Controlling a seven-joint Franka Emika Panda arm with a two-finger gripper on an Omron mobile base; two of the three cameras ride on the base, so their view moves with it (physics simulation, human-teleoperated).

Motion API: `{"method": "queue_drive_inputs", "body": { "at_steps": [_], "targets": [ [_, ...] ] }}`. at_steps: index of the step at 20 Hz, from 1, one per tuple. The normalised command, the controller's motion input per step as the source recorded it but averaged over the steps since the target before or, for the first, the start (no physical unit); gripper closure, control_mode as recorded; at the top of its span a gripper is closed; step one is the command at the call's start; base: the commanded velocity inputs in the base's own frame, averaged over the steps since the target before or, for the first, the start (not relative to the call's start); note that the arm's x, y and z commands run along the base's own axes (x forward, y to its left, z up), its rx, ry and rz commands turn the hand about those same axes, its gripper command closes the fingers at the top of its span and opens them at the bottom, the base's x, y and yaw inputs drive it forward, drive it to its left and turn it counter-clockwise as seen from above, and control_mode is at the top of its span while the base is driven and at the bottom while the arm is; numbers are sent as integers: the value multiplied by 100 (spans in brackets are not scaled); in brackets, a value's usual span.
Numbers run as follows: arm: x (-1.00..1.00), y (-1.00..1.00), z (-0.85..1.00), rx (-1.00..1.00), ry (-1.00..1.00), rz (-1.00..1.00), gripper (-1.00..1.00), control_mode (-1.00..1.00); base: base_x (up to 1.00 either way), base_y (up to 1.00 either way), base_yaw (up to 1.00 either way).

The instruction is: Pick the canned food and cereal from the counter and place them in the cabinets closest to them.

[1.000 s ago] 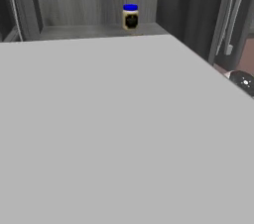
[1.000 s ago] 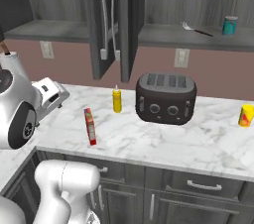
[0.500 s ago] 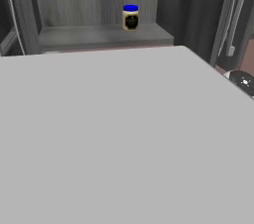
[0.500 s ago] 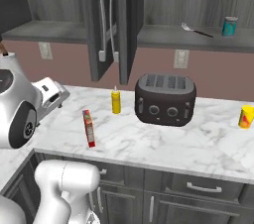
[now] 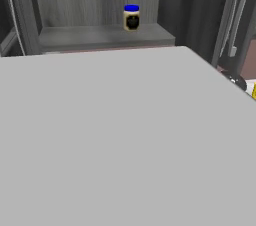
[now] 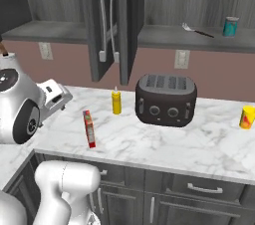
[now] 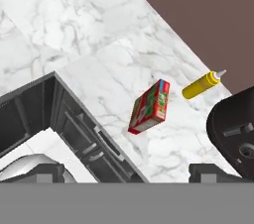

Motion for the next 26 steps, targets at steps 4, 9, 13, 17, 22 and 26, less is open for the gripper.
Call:
{"method": "queue_drive_inputs", "body": {
  "at_steps": [4,9,13,17,22,26],
  "targets": [
    [17,0,-19,0,7,-6,-100,-100,0,0,0],
    [21,0,-13,0,6,-8,-100,-100,0,0,0],
    [28,0,-6,0,4,-8,-100,-100,0,0,0],
    [30,0,-9,2,3,-6,-100,-100,0,0,0],
    [25,0,-10,10,4,-5,-100,-100,0,0,0],
    [20,0,-10,11,4,-1,-100,-100,0,0,0]
  ]
}}
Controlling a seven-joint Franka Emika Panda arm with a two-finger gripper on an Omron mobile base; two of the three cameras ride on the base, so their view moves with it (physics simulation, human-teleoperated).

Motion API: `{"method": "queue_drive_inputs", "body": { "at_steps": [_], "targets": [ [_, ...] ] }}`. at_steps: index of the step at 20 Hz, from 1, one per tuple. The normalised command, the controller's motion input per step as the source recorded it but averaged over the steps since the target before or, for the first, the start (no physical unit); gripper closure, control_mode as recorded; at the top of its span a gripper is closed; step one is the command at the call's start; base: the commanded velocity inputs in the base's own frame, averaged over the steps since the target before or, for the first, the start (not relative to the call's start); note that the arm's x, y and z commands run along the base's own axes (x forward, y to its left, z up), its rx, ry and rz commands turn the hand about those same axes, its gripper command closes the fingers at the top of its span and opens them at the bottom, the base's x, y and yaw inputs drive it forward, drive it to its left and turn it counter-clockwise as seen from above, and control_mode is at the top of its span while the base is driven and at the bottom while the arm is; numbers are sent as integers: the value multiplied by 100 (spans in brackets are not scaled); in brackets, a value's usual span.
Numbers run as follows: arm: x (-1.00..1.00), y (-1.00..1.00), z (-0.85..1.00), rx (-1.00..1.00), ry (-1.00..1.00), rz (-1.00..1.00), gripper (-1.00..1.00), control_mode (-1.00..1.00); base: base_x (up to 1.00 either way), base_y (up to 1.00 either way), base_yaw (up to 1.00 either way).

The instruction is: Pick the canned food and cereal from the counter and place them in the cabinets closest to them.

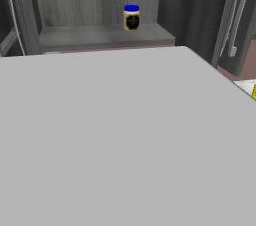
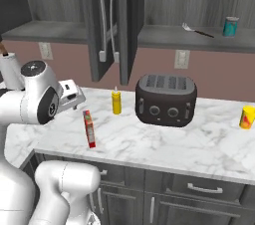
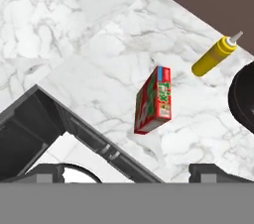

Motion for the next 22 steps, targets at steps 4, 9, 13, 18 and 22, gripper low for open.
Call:
{"method": "queue_drive_inputs", "body": {
  "at_steps": [4,9,13,18,22],
  "targets": [
    [14,0,-7,6,2,0,-100,-100,0,0,0],
    [0,0,-1,0,1,0,-100,-100,0,0,0],
    [0,0,-21,0,2,0,-100,-100,0,0,0],
    [3,0,-27,0,3,-1,-100,-100,0,0,0],
    [17,-1,-22,0,4,-1,-100,-100,0,0,0]
  ]
}}
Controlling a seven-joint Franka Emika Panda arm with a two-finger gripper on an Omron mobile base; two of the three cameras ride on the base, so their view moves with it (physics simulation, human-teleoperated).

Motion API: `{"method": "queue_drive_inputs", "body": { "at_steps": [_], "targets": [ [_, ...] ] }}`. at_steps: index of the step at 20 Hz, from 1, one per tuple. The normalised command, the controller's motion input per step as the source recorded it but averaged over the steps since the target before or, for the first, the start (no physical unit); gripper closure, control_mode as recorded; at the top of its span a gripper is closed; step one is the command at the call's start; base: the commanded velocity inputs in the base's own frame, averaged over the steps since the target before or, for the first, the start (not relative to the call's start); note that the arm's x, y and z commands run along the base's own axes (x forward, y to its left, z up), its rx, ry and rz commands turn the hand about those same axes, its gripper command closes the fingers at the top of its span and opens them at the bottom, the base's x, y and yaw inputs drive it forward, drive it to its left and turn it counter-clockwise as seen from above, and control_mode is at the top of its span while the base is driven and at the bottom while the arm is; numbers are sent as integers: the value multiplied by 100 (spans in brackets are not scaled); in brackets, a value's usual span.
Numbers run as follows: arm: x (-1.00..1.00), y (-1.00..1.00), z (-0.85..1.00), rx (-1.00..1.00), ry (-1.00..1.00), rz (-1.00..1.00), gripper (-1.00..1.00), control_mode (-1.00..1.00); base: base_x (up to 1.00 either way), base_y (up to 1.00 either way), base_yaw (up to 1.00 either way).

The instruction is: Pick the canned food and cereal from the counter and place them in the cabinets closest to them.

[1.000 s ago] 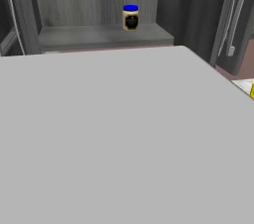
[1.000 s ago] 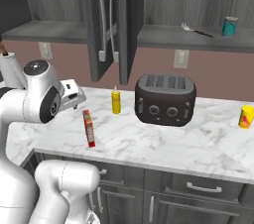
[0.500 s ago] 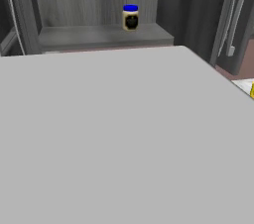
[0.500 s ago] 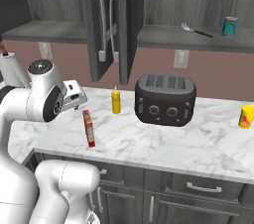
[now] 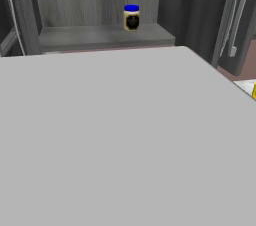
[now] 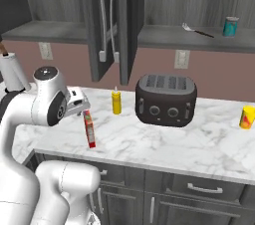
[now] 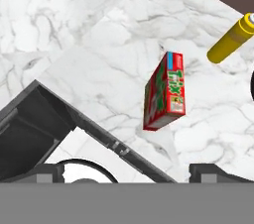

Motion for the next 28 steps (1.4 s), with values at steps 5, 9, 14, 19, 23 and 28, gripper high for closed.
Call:
{"method": "queue_drive_inputs", "body": {
  "at_steps": [5,9,14,19,23,28],
  "targets": [
    [38,-2,-12,0,3,-1,-100,-100,0,0,0],
    [40,-1,-11,0,4,-1,-100,-100,0,0,0],
    [31,-2,-18,0,5,-1,-100,-100,0,0,0],
    [16,-10,-28,0,6,-1,-100,-100,0,0,0],
    [13,-12,-28,0,5,-1,-100,-100,0,0,0],
    [10,-8,-29,2,2,-1,-100,-100,0,0,0]
  ]
}}
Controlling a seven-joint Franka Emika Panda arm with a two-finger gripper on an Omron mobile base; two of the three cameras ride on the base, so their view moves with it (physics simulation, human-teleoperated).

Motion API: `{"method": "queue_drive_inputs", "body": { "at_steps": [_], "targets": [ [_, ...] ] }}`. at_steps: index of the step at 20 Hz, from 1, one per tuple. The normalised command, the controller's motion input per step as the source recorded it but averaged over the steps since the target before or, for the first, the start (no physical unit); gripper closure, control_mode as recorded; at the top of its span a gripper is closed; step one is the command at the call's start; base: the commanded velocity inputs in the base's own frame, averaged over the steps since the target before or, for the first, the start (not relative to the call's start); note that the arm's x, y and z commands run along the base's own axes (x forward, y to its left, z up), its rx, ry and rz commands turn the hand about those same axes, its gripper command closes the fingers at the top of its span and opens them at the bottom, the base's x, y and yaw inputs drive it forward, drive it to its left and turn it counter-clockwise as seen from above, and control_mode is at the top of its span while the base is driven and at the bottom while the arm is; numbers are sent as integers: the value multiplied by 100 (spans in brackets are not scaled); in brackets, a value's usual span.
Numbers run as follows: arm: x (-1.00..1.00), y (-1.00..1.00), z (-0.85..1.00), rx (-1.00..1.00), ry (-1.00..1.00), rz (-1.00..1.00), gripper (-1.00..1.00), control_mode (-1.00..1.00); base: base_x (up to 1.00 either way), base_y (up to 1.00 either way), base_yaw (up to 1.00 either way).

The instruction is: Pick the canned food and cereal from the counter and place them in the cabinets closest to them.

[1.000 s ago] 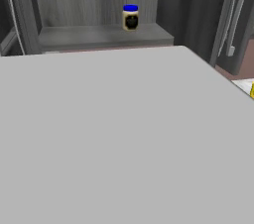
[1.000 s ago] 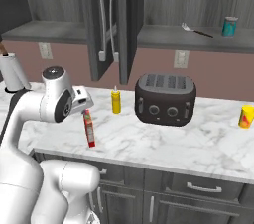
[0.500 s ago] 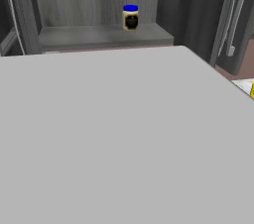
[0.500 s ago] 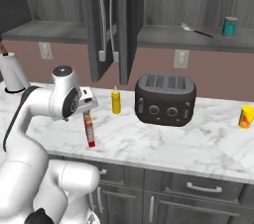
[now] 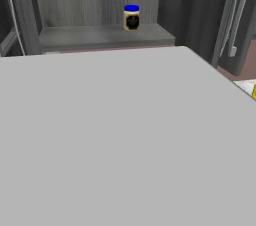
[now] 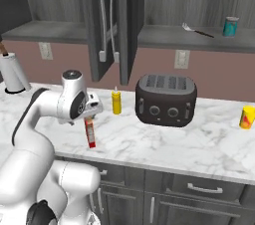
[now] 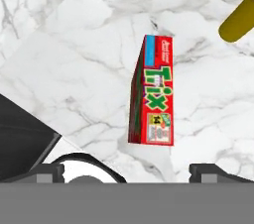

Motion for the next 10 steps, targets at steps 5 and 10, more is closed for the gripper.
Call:
{"method": "queue_drive_inputs", "body": {
  "at_steps": [5,10],
  "targets": [
    [13,-1,-33,2,0,-1,-100,-100,0,0,0],
    [15,0,-32,2,0,-2,-100,-100,0,0,0]
  ]
}}
